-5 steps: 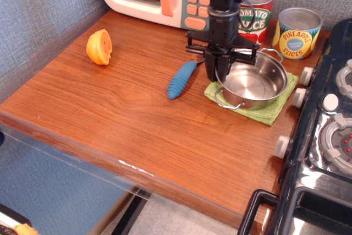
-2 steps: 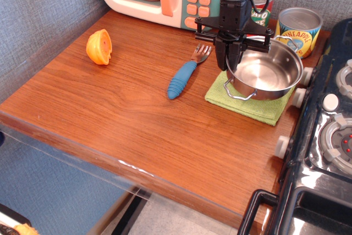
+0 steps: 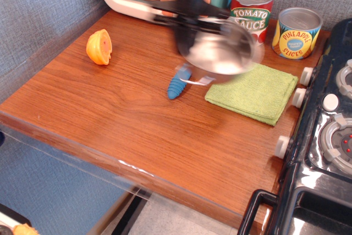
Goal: Place the pot near the front edge of the table.
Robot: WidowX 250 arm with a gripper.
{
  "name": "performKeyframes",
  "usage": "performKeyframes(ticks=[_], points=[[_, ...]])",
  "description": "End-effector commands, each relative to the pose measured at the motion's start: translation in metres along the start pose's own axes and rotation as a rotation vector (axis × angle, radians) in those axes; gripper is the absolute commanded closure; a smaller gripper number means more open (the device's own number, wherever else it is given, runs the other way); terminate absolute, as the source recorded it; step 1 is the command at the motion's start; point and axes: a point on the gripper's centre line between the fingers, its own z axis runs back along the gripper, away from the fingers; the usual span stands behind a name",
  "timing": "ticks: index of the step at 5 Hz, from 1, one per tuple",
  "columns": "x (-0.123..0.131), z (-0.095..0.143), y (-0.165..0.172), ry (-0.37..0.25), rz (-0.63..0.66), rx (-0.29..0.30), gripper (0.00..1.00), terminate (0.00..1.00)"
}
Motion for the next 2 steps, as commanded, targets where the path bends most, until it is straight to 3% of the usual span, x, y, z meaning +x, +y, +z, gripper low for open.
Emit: performKeyframes(ticks=[1,2], points=[[-0.056,0.02,0.092,-0.033,0.064,0.143,1.0,0.0],[-0.073,0.001,0.109,0.032,0.071,0.172,1.0,0.0]])
